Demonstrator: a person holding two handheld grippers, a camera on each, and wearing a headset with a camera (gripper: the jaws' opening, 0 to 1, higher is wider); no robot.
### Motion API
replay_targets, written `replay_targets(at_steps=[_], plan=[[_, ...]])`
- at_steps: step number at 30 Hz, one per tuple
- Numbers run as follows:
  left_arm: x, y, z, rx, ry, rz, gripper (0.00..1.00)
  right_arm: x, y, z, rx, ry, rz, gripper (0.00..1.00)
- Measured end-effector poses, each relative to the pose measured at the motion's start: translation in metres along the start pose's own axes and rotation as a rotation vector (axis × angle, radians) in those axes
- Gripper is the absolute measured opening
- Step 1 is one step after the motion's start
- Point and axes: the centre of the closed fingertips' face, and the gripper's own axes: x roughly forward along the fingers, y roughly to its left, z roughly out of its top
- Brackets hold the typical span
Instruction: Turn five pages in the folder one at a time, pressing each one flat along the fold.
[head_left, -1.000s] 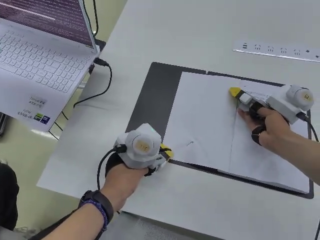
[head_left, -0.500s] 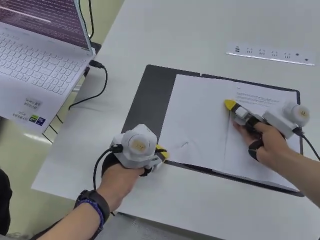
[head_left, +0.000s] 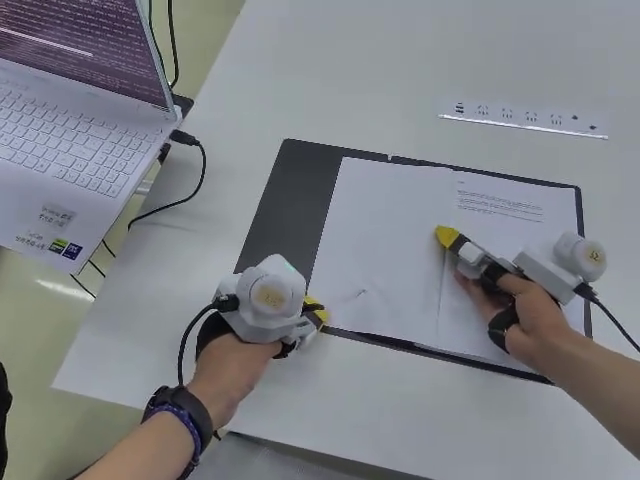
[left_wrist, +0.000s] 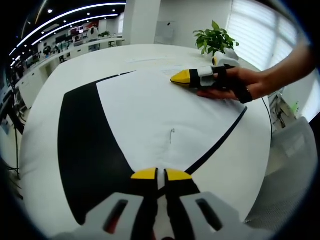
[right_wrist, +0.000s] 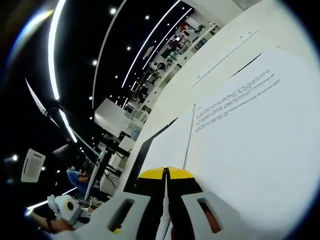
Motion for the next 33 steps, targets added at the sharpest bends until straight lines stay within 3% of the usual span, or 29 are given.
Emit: replay_targets(at_steps=[19, 26, 33], plan=[[0.001, 0.001, 0.001, 0.015, -0.006, 0.017, 0.02, -0.031, 0.008, -0.037, -0.001, 0.068, 0.037, 0.0], [0.001, 0.0, 0.001, 0.018, -0.005, 0.019, 0.03, -0.037, 0.004, -0.047, -0.022, 0.117, 0.053, 0.0], [0.001, 0.0, 0.0, 0.021, -0.002, 0.018, 0.02, -0.048, 0.003, -0.06, -0.022, 0.133, 0.055, 0.0]])
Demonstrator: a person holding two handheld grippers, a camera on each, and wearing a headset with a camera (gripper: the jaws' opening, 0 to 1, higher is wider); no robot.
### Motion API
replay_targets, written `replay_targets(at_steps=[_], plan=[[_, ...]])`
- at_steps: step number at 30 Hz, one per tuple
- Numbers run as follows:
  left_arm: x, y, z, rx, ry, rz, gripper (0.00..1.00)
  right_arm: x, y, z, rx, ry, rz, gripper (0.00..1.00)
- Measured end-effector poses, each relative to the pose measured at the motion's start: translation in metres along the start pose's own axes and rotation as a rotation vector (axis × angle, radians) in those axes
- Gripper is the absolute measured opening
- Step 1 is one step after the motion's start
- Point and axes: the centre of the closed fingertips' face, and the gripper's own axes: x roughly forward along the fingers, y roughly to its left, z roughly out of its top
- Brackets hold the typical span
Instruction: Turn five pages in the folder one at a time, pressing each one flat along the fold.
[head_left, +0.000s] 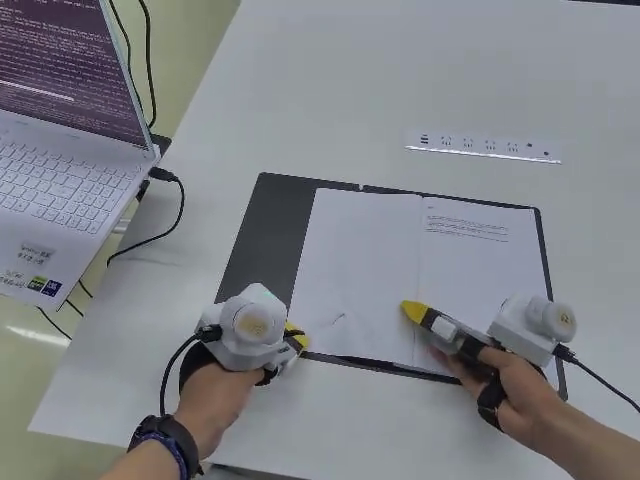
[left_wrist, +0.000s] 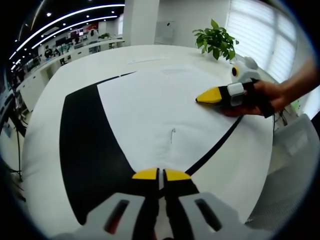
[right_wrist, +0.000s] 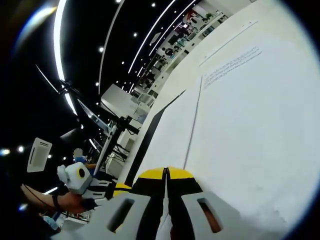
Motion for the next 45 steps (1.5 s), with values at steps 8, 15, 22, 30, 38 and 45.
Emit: replay_targets(at_steps=[8, 15, 22, 30, 38, 45], plan=[[0.0, -0.001, 0.0, 0.015, 0.005, 0.003, 0.02, -0.008, 0.004, -0.019, -0.007, 0.03, 0.005, 0.0], [-0.001, -0.002, 0.0, 0.013, 0.006, 0.004, 0.03, -0.015, 0.01, -0.031, -0.008, 0.046, 0.006, 0.0], [-0.001, -0.004, 0.0, 0.015, 0.004, -0.001, 0.05, -0.021, 0.013, -0.04, -0.014, 0.055, 0.005, 0.0], [-0.002, -0.004, 0.0, 0.003, -0.002, -0.005, 0.05, -0.03, 0.015, -0.05, 0.0, 0.064, 0.01, 0.0], [-0.002, -0.005, 0.0, 0.008, 0.01, -0.019, 0.07, -0.031, 0.017, -0.05, 0.001, 0.074, 0.004, 0.0], [-0.002, -0.008, 0.001, -0.031, 0.022, -0.04, 0.11, -0.035, 0.019, -0.047, 0.047, 0.06, -0.005, 0.0]])
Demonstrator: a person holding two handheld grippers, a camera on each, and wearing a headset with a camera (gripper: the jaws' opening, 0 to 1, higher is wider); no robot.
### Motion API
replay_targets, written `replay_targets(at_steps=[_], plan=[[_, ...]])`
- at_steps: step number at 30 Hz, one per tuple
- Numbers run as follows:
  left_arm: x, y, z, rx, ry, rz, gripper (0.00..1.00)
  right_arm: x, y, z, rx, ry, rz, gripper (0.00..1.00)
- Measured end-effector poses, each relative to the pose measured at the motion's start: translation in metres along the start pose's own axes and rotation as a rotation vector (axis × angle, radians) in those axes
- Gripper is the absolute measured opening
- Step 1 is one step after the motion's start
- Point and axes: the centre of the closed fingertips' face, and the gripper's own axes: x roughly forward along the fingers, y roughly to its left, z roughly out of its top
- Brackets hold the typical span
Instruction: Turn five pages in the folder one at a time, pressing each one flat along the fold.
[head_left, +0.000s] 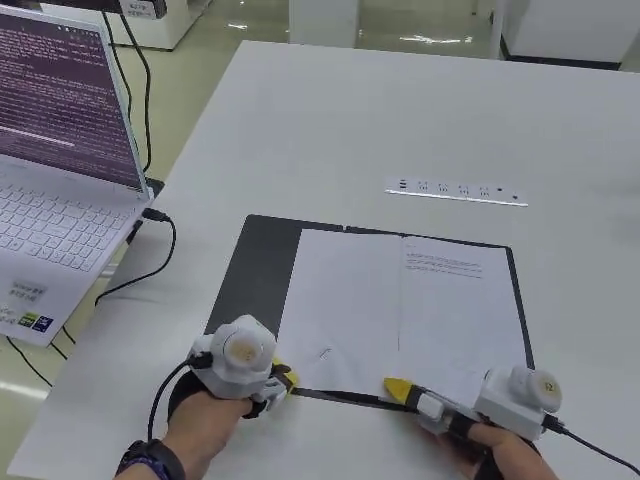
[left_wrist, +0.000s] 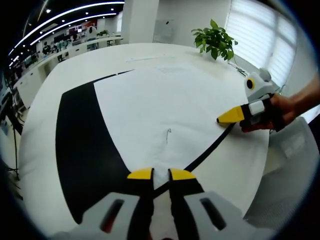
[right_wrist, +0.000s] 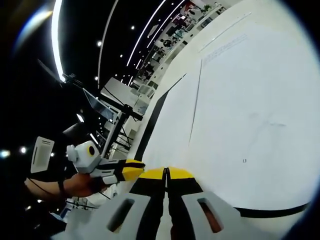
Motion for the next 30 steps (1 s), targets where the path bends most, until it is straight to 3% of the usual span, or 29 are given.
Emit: replay_targets(at_steps=[2, 5, 11, 16, 19, 24, 30], plan=[[0.0, -0.002, 0.0, -0.018, 0.003, -0.011, 0.13, -0.003, 0.001, 0.004, 0.01, -0.022, -0.005, 0.01], [-0.003, -0.005, 0.003, -0.042, 0.006, -0.021, 0.21, -0.01, 0.002, 0.013, 0.004, -0.053, -0.022, 0.1], [-0.016, -0.009, 0.023, -0.082, -0.054, -0.024, 0.29, -0.026, 0.001, 0.027, -0.006, -0.109, -0.06, 0.22], [-0.024, -0.009, 0.03, -0.087, -0.076, -0.018, 0.32, -0.042, 0.001, 0.035, -0.018, -0.153, -0.069, 0.25], [-0.031, -0.012, 0.034, -0.082, -0.094, -0.016, 0.34, -0.052, 0.0, 0.039, -0.05, -0.164, -0.083, 0.27], [-0.041, -0.015, 0.038, -0.096, -0.115, -0.016, 0.37, -0.07, -0.009, 0.039, -0.112, -0.138, -0.131, 0.28], [-0.055, -0.02, 0.041, -0.088, -0.134, -0.007, 0.38, -0.098, -0.012, 0.046, -0.149, -0.16, -0.174, 0.32]])
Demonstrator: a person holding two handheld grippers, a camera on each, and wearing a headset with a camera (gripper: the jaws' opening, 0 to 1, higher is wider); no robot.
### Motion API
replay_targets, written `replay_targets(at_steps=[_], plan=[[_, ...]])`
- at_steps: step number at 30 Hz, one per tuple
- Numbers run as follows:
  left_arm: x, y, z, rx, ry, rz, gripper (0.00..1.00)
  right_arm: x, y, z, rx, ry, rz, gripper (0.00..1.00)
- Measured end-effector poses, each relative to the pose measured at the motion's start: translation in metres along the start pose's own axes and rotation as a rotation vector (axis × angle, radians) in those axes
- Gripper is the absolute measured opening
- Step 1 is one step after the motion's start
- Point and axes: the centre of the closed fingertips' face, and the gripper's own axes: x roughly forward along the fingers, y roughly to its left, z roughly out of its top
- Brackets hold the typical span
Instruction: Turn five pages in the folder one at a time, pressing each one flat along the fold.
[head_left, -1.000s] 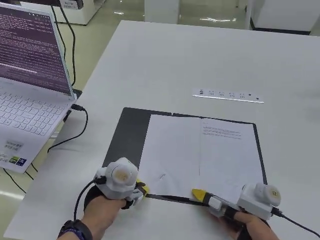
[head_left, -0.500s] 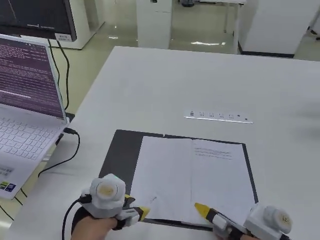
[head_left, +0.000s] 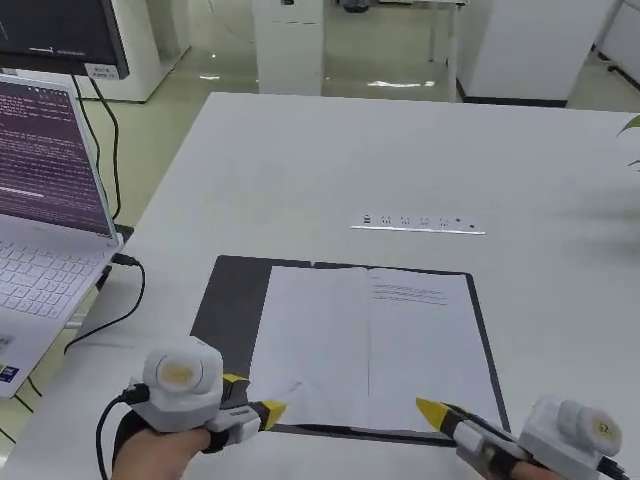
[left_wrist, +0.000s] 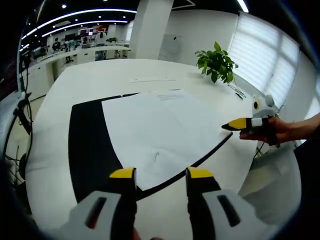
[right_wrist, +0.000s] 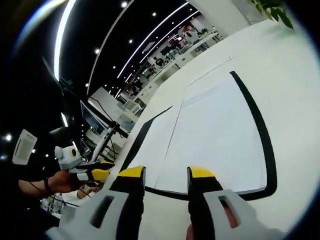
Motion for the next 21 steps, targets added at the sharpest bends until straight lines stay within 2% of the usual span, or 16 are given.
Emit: replay_targets(at_steps=[4, 5, 9, 14, 21], plan=[[-0.007, 0.001, 0.004, 0.016, -0.005, 0.011, 0.39, -0.012, -0.003, 0.007, -0.024, -0.011, -0.026, 0.34], [-0.009, 0.002, 0.003, 0.024, 0.0, 0.016, 0.4, -0.015, -0.004, 0.009, -0.069, -0.004, -0.038, 0.35], [-0.014, 0.003, 0.005, 0.02, -0.009, 0.025, 0.41, -0.024, 0.002, 0.017, -0.105, -0.012, -0.038, 0.39], [-0.023, 0.002, 0.012, 0.066, -0.01, 0.033, 0.44, -0.035, 0.006, 0.029, -0.198, -0.02, -0.049, 0.42], [-0.039, 0.005, 0.019, 0.088, -0.021, 0.049, 0.49, -0.049, 0.011, 0.036, -0.26, -0.027, -0.056, 0.49]])
